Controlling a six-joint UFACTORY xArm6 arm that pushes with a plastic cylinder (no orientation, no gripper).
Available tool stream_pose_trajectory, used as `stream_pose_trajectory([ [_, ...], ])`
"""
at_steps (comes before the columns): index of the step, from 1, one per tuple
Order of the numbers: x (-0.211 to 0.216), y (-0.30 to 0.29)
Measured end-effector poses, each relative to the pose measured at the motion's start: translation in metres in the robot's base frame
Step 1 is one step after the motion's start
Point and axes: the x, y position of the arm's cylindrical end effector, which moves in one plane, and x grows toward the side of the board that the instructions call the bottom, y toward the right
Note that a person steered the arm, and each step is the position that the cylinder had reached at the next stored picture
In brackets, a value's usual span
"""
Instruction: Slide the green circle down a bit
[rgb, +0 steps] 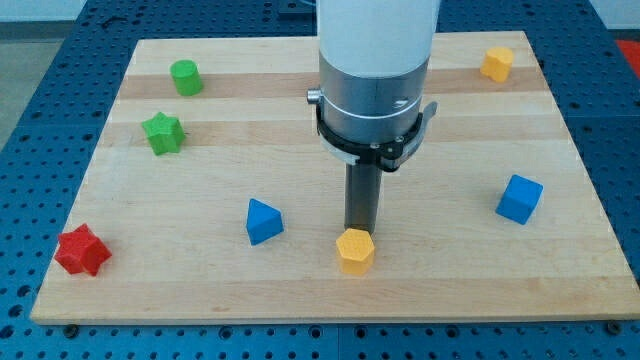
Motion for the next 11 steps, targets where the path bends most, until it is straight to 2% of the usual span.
stream_pose_trajectory([
  [1,-0.030,-0.003],
  [2,-0.091,-0.014],
  [6,-0.277,-0.121],
  [7,-0.294,-0.155],
  [8,-0.292,-0.202],
  [10,-0.260,-0.248],
  [11,-0.226,-0.251],
])
